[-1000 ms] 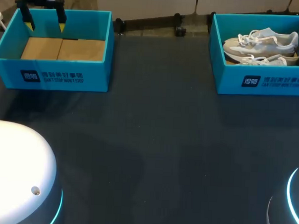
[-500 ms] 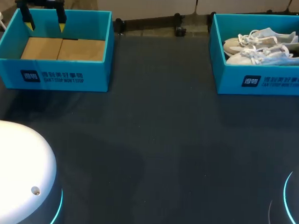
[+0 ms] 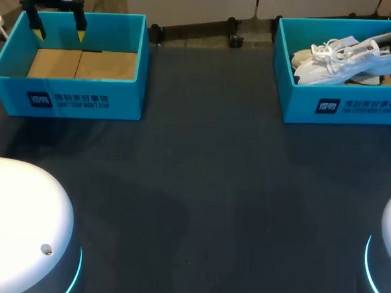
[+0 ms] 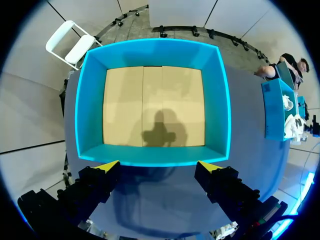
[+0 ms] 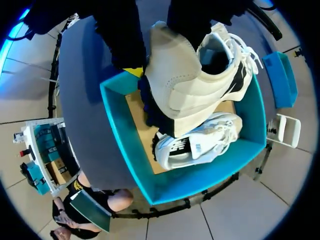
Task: Take the shoe out of the shoebox, open the shoe tongue, remove and reinsert the insole, then place the shoe into the shoebox
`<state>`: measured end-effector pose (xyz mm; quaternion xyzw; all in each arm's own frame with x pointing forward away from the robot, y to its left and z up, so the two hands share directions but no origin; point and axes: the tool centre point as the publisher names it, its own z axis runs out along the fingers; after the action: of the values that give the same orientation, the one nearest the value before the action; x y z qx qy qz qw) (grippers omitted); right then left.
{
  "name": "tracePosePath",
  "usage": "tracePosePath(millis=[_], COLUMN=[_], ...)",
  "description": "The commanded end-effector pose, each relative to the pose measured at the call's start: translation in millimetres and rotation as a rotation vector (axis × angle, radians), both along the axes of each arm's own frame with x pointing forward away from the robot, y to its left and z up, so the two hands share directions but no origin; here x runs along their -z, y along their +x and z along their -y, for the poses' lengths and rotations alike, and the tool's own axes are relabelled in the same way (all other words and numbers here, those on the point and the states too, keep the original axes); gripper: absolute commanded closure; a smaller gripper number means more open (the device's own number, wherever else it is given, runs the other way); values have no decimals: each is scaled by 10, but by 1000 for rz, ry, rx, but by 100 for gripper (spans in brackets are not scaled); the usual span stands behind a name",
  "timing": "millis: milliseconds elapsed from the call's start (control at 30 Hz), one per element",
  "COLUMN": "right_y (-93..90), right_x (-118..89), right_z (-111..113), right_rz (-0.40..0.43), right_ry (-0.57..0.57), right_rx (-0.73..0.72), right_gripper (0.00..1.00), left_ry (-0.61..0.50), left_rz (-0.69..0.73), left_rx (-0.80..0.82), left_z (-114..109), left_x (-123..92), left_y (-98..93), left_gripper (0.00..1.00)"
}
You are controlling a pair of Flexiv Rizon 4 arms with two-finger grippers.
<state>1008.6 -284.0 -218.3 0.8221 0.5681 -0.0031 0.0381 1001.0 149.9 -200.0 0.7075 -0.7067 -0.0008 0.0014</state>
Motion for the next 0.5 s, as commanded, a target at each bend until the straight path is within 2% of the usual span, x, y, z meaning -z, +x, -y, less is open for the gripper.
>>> tracePosePath(millis=[33,233,367,500], right_y=[-218,-107,38,91], right_x=[-375,-448,-368,-287], right_z=[-250,-190,-88,-20], right_rz=[40,62,54,51], right_ry=[-27,-65,-95,-117], right_rx=[8,31,36,32], right_gripper=[100,100,100,100], left_ry=[0,0,0,0], left_rz=[1,1,1,1], left_rx=[1,1,1,1], left_z=[-1,-1,-1,-1], left_x=[0,0,0,0], left_y=[-3,-3,-3,-3], left_gripper=[0,0,0,0])
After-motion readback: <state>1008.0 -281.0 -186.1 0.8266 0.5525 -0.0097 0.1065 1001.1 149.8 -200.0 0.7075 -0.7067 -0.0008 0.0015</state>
